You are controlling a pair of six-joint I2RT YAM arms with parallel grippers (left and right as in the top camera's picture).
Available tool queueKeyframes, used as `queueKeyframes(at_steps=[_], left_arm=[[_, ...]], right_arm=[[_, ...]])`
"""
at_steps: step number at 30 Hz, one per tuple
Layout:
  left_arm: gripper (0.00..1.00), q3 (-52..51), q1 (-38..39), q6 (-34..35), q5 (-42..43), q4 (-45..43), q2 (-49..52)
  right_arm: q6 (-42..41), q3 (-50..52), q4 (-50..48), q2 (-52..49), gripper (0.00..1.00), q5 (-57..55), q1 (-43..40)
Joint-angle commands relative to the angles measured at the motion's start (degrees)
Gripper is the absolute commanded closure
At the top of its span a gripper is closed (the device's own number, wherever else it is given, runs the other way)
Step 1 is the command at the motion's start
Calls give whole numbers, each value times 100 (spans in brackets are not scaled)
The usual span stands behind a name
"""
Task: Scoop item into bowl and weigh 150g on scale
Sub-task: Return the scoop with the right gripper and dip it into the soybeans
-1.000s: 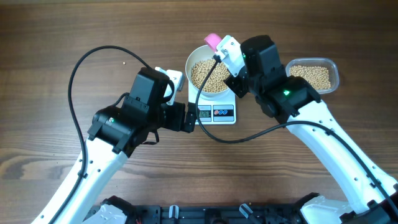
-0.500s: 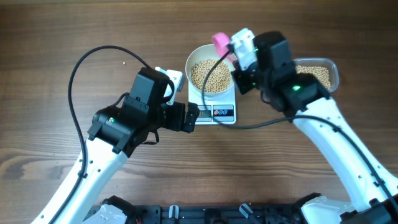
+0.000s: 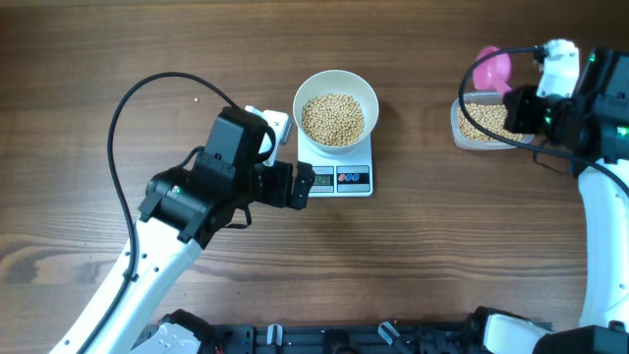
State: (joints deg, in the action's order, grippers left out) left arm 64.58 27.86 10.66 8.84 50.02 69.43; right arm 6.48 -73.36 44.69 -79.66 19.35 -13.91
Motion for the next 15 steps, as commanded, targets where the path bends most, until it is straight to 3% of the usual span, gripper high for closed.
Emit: queueKeyframes(at_steps=[1,9,15], left_arm=[[0,26,31,11,50,-11,13],[0,26,31,11,50,-11,13],[0,26,31,11,50,-11,13]], right_arm=[[678,-125,404,-52,96,-476,-42],[852,11,651,-647,96,-2063,-42],[822,164,568,-1043,96,-2146,-42]])
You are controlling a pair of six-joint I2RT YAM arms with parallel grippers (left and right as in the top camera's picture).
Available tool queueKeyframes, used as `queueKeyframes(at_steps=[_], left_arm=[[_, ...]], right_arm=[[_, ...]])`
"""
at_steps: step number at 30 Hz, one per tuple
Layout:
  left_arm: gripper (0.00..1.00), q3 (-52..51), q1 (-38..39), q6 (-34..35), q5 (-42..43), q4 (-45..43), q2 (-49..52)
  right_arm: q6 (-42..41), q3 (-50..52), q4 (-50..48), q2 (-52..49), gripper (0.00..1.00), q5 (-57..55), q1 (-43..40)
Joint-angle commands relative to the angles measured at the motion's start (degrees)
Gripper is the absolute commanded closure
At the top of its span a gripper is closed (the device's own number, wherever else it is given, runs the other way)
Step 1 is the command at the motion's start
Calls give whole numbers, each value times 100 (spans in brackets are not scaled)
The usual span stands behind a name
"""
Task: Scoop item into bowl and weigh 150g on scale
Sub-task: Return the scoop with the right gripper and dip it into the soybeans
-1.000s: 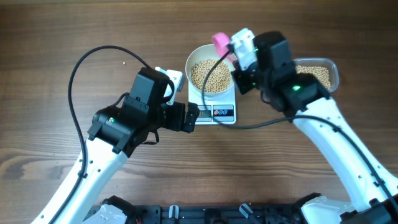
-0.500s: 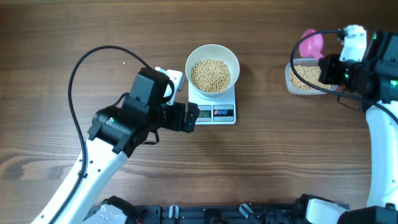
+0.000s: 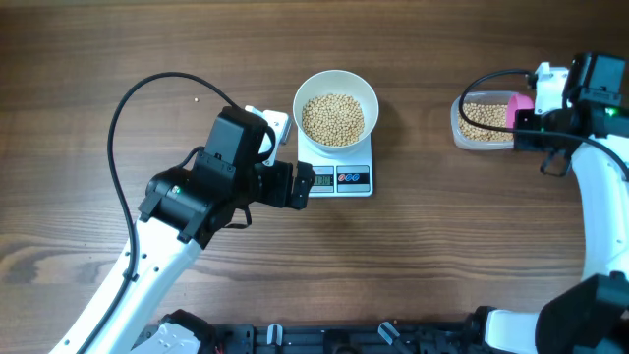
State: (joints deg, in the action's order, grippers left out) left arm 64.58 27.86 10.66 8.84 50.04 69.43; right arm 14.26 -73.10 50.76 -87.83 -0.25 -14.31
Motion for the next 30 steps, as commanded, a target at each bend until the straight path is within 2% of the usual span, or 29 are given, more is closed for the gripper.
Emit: queueKeyframes(at_steps=[1,5,15,21,26,30], left_arm=[[0,26,31,11,50,-13,13],[0,26,31,11,50,-13,13],[0,26,31,11,50,-13,13],[0,26,31,11,50,-13,13],[0,26,31,11,50,-13,13],[0,26,31,11,50,-13,13]], right_arm=[[-22,144,-44,-310,96,-186,-2],[-251,144,-98,-590,96,-181,9],[-254,144,-81,-798,96,1357,26],[-595,144,-79,-796,96,1482,15],[-568,144,-101,-796,96,2465,-35],[-595,144,-76,-796,96,2481,-42]])
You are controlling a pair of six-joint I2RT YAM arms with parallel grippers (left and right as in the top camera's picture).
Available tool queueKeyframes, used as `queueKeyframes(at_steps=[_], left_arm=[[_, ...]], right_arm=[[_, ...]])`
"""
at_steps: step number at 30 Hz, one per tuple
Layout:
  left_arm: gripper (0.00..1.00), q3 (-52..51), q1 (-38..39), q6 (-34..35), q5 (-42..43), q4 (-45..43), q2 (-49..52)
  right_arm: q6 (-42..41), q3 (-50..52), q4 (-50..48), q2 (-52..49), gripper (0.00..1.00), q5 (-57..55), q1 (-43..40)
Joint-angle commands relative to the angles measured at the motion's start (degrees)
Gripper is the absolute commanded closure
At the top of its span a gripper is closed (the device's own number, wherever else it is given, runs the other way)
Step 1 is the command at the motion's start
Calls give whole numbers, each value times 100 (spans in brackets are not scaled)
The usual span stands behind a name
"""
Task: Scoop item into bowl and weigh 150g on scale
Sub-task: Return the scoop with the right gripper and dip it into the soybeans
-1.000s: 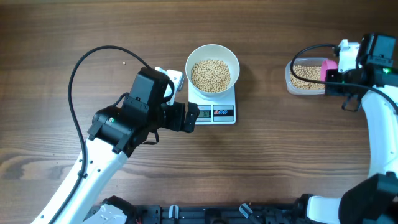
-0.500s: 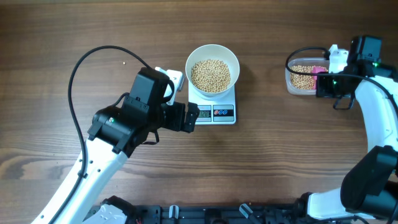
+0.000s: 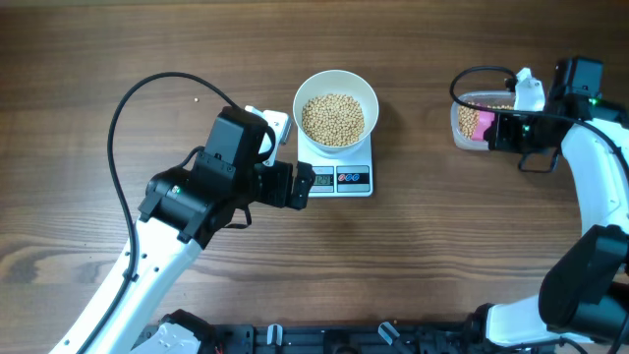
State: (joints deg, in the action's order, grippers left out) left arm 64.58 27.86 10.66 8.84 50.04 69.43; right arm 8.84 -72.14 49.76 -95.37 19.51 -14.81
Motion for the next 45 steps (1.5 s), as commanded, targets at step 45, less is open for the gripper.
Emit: queueKeyframes(at_steps=[45], left_arm=[[0,26,31,11,50,-13,13]], right_arm=[[363,50,968,-697,96,5451,-2763]])
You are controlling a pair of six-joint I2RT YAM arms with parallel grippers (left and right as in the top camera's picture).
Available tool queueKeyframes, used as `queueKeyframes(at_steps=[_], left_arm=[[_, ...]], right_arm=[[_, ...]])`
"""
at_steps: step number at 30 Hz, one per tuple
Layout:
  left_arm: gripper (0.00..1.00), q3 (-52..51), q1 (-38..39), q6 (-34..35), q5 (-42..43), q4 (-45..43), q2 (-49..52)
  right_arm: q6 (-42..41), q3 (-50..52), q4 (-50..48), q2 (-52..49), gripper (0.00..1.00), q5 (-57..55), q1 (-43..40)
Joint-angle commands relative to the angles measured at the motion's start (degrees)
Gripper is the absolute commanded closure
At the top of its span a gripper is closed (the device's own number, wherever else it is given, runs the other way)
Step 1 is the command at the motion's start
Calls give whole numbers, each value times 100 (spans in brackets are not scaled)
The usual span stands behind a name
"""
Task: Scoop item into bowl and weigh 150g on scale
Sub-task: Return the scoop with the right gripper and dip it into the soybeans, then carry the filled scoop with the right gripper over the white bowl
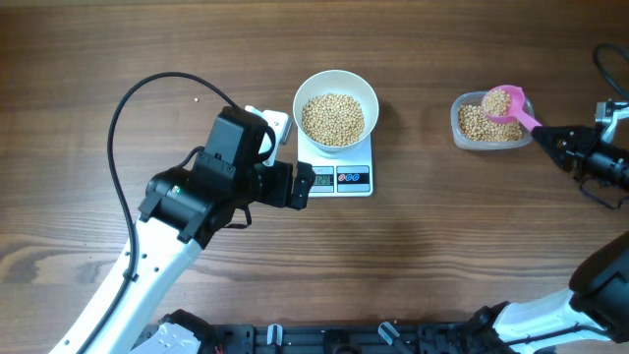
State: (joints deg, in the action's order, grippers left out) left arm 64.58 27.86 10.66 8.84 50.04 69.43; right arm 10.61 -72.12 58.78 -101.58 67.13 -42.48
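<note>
A white bowl (335, 116) heaped with beige beans stands on the small white scale (352, 180) at the table's middle. At the right, a clear container (472, 126) holds more beans. A pink scoop (501, 102) filled with beans hangs over the container's back right part. Its handle runs right into my right gripper (550, 142), which is shut on it. My left gripper (305, 186) rests at the scale's left front corner, fingers over the edge beside the display; whether they are open or shut does not show.
A white block (274, 122) lies left of the bowl, partly under the left arm. The left arm's black cable (128, 108) loops over the table's left half. The right arm (604, 162) sits at the frame's right edge.
The right gripper has drawn back to the right. The scoop, then down in the beans at the container's left side, now sits above the container loaded with beans. The left arm has not moved.
The right gripper first held the empty pink scoop above the container's back edge, then at its right side. Then the scoop was dipped in the beans at the left. Now it is full over the container. Bowl, scale and left arm stayed put throughout.
</note>
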Motion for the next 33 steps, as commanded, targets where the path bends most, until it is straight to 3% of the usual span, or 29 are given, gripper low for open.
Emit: queueKeyframes(at_steps=[1,9,20,27,33], left_arm=[[0,26,31,11,50,-13,13],[0,26,31,11,50,-13,13],[0,26,31,11,50,-13,13],[0,26,31,11,50,-13,13],[0,26,31,11,50,-13,13]], right_arm=[[188,48,103,-76,96,813,20],[107,48,212,-74,96,1532,621],[-79,46,83,177,96,1528,2483],[-1814,46,-1333,393,96,949,3429],[-2124,46,-2059,553,96,195,4087]])
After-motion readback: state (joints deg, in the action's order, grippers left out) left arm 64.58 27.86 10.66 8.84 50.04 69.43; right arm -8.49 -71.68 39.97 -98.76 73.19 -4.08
